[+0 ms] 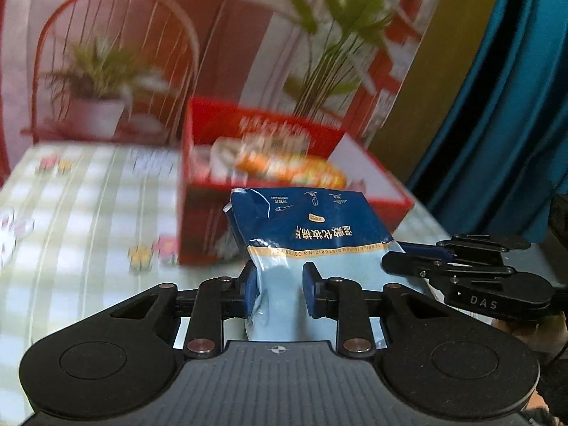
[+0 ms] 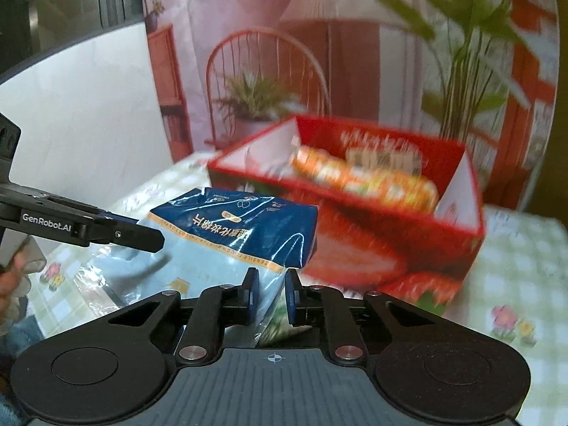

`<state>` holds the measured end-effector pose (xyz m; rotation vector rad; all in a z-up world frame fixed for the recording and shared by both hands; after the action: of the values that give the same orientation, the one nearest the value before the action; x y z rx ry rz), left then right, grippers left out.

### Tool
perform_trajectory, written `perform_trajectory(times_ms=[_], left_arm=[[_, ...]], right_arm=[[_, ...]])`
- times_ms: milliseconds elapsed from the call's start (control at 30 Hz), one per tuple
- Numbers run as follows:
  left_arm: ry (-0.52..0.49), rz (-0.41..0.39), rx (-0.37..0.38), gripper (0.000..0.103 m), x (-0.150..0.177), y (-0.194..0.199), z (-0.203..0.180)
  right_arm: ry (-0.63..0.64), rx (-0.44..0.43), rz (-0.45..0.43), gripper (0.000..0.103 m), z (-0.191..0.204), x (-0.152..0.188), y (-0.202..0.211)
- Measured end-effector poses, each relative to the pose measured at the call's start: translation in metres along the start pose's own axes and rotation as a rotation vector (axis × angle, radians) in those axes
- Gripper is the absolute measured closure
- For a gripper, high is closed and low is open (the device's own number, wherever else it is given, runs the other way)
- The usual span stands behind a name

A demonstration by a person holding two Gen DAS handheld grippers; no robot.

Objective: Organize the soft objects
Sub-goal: 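Carry the blue packet over the red box and lower it inside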

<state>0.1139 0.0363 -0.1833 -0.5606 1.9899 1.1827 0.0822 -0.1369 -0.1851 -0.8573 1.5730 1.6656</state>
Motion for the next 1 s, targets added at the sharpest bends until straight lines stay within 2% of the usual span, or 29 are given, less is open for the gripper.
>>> perform_trajectory(times_ms=[267,400,700,1000], left_arm=[[-0.051,-0.102,0.013,0.074,-0.058,-0.021,-0.028],[-0.104,-0.122,-0.017,0.074,-0.084,-0.044,-0.038],[-0.063,-0.099,-0.034,0.074,-0.120,-0.108,-0.019],[-0.016,-0.010,-0.077,0.074,-0.121,-0.164,0.009]], right_arm=[[0.056,0.070,-0.100,0.088,-0.031,-0.046,0.009],[0.071,0.102,-0.129,0.088,-0.052,-0.068,-0.002],[0.081,0.157,-0.138,0.088,-0.096,-0.101,-0.050],[0.077,0.172,-0.066,0.089,-0.128,-0.106,-0.114]])
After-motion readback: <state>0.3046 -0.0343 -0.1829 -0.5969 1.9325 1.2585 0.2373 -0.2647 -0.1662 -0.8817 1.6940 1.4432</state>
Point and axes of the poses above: each gripper's, at about its wrist camera, not at the fingertips, and y roughly against the way its jaws point, z to its left, x to its underside, the point moved 2 cm from there along -y, roughly the way its jaws point, and after that the axes turned 4 degrees about y, right-handed, at the moved point
